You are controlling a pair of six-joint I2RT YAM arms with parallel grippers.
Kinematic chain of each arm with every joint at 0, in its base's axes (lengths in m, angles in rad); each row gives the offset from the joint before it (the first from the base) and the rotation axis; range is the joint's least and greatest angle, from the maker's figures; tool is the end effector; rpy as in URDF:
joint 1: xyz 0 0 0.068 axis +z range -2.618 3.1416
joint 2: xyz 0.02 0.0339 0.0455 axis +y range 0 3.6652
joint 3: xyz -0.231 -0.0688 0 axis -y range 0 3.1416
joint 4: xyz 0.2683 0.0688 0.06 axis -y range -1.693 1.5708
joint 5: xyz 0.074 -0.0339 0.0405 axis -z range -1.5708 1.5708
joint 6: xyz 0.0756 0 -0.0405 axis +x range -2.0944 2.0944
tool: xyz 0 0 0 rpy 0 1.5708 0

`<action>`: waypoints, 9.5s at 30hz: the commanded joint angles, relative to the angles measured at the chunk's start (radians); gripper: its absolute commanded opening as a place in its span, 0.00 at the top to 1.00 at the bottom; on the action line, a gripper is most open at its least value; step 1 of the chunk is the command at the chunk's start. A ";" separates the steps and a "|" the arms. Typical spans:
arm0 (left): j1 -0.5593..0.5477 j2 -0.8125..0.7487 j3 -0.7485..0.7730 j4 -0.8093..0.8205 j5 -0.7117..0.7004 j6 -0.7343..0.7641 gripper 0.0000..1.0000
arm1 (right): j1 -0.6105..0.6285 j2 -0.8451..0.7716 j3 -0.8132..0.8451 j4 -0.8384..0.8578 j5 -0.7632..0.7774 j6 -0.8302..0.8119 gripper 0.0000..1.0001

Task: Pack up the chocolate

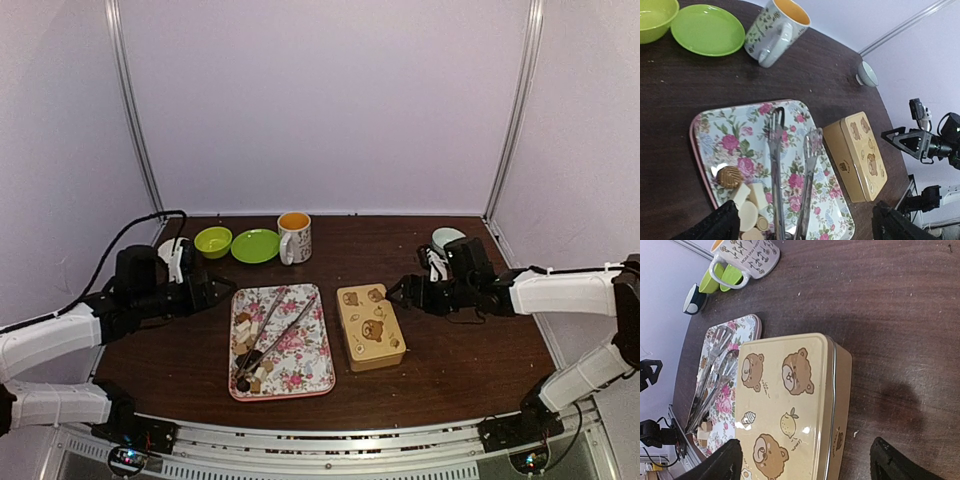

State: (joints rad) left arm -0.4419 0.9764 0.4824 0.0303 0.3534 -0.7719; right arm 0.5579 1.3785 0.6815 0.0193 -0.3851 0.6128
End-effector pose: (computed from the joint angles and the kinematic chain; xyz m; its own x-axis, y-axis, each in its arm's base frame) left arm 0.2464 -0.1455 0.1657 -0.7647 -0.3621 -0.5329 0.2060 0.6463 -0.7348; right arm 0.2669 0.2000 0.1237 -0.8601 0.0916 -0.5018 -0.2985 0.7074 0.6407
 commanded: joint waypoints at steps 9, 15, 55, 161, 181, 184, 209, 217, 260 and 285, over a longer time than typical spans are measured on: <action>-0.333 0.377 0.254 0.146 -0.072 -0.110 0.07 | 0.086 0.089 0.038 0.016 -0.012 0.033 0.21; -0.408 0.549 0.349 0.196 -0.044 -0.160 0.11 | 0.105 0.095 0.041 0.009 -0.003 0.040 0.24; -0.503 0.931 0.597 0.340 0.037 -0.231 0.51 | 0.154 0.064 0.059 -0.029 0.041 0.060 0.31; -0.452 0.713 0.530 -0.396 -0.467 0.290 0.02 | 0.071 -0.655 -0.254 0.005 0.703 -0.506 0.00; -0.454 0.756 0.512 -0.386 -0.555 0.270 0.25 | 0.070 -0.776 -0.414 0.143 0.721 -0.484 0.00; -0.455 0.754 0.501 -0.374 -0.567 0.261 0.26 | 0.070 -0.795 -0.423 0.146 0.713 -0.487 0.00; -0.526 0.629 0.342 -0.247 -0.615 0.176 0.30 | 0.071 -0.809 -0.431 0.149 0.705 -0.488 0.01; -0.538 0.661 0.345 -0.246 -0.620 0.169 0.29 | 0.070 -0.811 -0.429 0.141 0.707 -0.484 0.01; -0.590 0.372 0.552 -0.604 -0.727 0.187 0.55 | 0.070 -0.818 -0.429 0.128 0.740 -0.470 0.01; -0.537 -0.009 0.429 -0.923 -0.478 0.079 0.56 | 0.070 -0.821 -0.428 0.117 0.759 -0.464 0.03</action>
State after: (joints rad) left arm -0.9810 1.0077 0.9375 -0.8398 -0.2008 -0.6693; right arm 0.6304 0.5556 0.2550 0.1448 0.3584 0.1417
